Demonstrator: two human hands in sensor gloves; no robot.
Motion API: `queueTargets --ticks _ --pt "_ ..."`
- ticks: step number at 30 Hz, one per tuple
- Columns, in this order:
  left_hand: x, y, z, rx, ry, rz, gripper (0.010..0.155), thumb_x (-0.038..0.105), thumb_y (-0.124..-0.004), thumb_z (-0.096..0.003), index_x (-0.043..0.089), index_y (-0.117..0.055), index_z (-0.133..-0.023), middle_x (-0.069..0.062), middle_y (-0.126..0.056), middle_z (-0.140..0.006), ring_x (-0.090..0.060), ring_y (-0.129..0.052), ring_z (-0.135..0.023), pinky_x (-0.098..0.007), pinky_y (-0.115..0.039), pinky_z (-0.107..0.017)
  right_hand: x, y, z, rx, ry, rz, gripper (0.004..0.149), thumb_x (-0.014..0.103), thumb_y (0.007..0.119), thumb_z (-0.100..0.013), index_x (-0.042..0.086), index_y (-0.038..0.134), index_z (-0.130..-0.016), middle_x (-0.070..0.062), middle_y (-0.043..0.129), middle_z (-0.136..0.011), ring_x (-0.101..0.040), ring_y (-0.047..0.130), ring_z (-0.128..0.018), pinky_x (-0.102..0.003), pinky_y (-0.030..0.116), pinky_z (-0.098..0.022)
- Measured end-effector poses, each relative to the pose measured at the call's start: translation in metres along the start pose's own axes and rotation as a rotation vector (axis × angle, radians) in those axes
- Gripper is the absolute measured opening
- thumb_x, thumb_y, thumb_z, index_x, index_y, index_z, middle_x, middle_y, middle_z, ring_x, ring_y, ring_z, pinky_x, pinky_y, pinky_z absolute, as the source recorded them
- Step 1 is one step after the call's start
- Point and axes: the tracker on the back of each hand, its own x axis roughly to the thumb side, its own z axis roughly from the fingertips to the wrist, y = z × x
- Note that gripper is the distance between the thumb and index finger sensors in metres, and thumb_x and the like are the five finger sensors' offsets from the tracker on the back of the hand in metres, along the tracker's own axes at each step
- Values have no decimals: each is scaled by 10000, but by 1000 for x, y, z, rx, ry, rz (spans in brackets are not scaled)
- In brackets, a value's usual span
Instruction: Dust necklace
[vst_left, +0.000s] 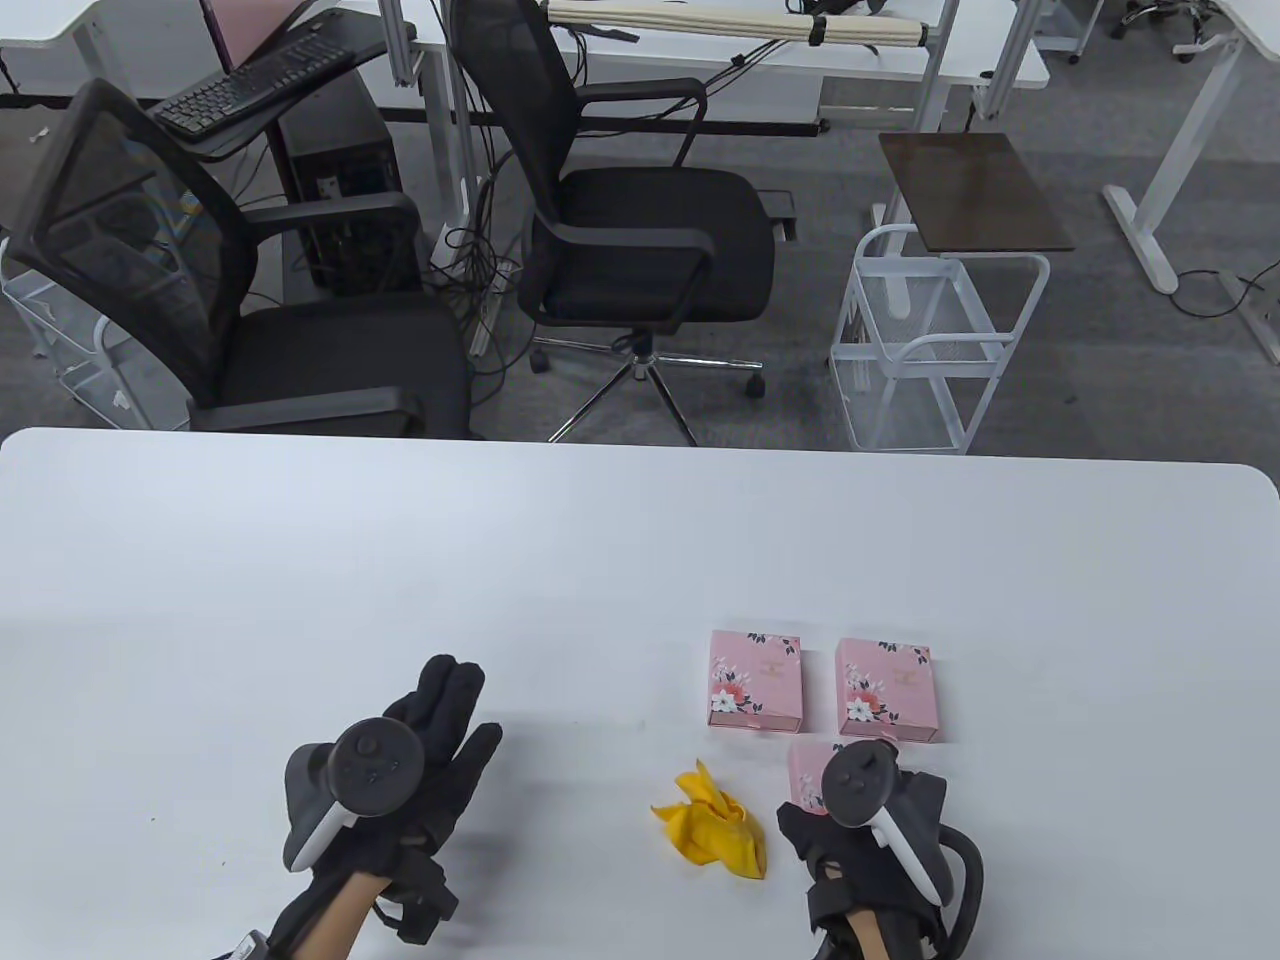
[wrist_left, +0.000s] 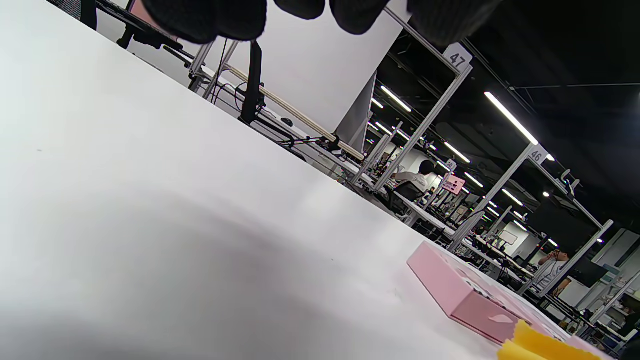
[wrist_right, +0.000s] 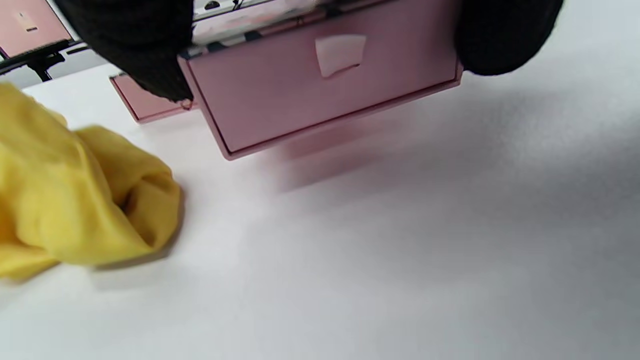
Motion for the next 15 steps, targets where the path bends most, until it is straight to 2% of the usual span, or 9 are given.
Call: queueTargets --ticks 4,9,12,15 --pt "1 -1 0 -3 -3 -6 653 526 -599 -618 258 -394 -1178 -49 -296 -1262 -429 -448 -1040 -568 -533 -754 0 10 -4 80 14 37 1072 539 758 -666 -112 32 -1111 -528 163 -1084 -771 482 -885 -757 547 -647" --pt "2 0 1 3 -9 -9 659 526 -600 -619 263 -373 -1179 -46 -289 -1263 -437 -438 -1041 -573 -526 -756 3 5 -2 73 2 20 1110 530 771 -640 -131 4 -1095 -526 57 -1074 -795 340 -909 -787 440 -675" --pt "4 0 1 11 -14 -20 661 528 -599 -619 266 -367 -1179 -41 -290 -1265 -446 -410 -1050 -585 -509 -761 16 -14 8 -17 -31 52 1105 533 770 -633 -129 22 -1104 -520 71 -1081 -790 323 -911 -787 423 -678" --pt "8 -1 3 21 -24 -43 660 530 -599 -618 265 -373 -1179 -41 -288 -1265 -451 -391 -1056 -593 -495 -765 46 -33 23 -181 -154 45 1039 533 757 -636 -110 105 -1128 -492 161 -1109 -755 396 -923 -765 468 -678"
